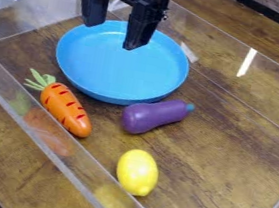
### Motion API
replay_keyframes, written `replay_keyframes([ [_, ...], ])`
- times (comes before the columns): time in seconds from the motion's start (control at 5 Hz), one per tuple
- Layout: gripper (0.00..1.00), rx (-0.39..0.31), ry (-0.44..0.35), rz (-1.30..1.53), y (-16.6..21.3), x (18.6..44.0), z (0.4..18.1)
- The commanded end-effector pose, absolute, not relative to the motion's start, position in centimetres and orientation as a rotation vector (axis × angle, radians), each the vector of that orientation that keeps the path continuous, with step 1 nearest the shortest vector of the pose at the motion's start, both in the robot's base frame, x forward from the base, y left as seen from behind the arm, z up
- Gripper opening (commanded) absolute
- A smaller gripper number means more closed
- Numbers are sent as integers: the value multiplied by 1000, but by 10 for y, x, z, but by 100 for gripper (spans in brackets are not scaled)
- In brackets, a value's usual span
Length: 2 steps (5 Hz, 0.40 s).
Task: Move the carrot to the right side
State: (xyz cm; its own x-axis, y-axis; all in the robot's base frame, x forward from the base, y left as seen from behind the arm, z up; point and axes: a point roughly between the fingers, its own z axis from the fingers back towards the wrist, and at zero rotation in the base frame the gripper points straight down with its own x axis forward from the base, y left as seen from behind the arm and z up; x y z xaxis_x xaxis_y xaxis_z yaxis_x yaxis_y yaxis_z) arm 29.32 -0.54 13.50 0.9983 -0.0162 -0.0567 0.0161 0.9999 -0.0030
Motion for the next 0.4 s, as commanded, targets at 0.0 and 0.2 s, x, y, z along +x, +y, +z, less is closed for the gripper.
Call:
replay_keyframes([
  [0.0, 100, -11, 71, 6, -5, 292, 129],
  [0.2, 100, -22, 84, 45, -4, 289, 122],
])
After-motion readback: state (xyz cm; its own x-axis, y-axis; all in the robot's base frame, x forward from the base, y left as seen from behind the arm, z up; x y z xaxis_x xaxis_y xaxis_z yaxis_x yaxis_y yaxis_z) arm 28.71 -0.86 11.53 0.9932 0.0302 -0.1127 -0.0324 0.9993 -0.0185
